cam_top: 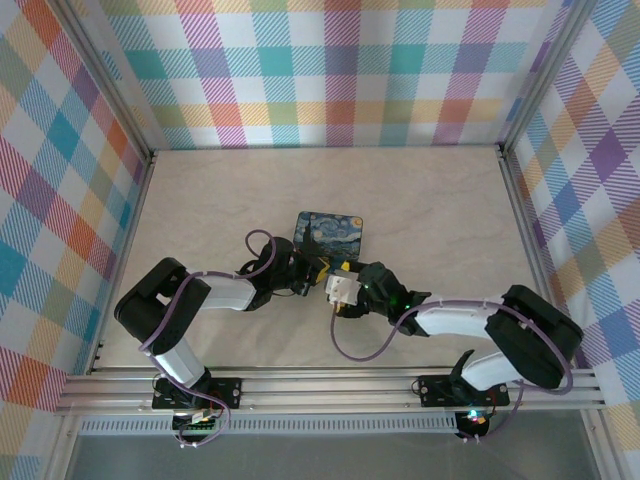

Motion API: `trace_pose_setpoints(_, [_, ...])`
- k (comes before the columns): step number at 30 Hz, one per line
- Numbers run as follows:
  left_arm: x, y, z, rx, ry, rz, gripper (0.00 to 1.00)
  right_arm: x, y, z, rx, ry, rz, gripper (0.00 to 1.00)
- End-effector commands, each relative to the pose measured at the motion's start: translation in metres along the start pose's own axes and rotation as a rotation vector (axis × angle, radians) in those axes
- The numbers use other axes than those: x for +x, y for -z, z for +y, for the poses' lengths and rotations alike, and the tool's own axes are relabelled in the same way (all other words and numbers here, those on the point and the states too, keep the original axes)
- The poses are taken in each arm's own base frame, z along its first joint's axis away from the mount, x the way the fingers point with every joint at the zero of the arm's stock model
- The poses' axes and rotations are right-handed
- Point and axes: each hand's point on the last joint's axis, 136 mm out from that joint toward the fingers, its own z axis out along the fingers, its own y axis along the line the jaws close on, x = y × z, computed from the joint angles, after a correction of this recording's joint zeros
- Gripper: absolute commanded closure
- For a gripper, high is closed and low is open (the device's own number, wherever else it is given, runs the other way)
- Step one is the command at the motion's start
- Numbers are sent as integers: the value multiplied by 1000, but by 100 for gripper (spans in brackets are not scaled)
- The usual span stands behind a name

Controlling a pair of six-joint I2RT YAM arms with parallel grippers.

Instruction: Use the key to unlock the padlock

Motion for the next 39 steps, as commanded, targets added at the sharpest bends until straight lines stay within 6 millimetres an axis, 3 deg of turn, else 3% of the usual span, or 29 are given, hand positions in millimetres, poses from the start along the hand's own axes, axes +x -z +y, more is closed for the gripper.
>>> trace_pose_setpoints(1, [3, 3, -7, -3, 19, 19, 100, -23, -5, -19, 68, 19, -59, 19])
trace_pose_setpoints(14, [3, 2, -4, -11, 22, 21, 100, -18, -25, -29, 120, 11, -10, 57])
trace_pose_setpoints(31, [3, 2, -5, -14, 24, 23, 100, -17, -24, -40, 185, -44, -8, 100])
trace_pose_setpoints(39, [3, 2, -7, -10, 24, 25, 100, -21, -19, -55, 237, -174, -4, 100])
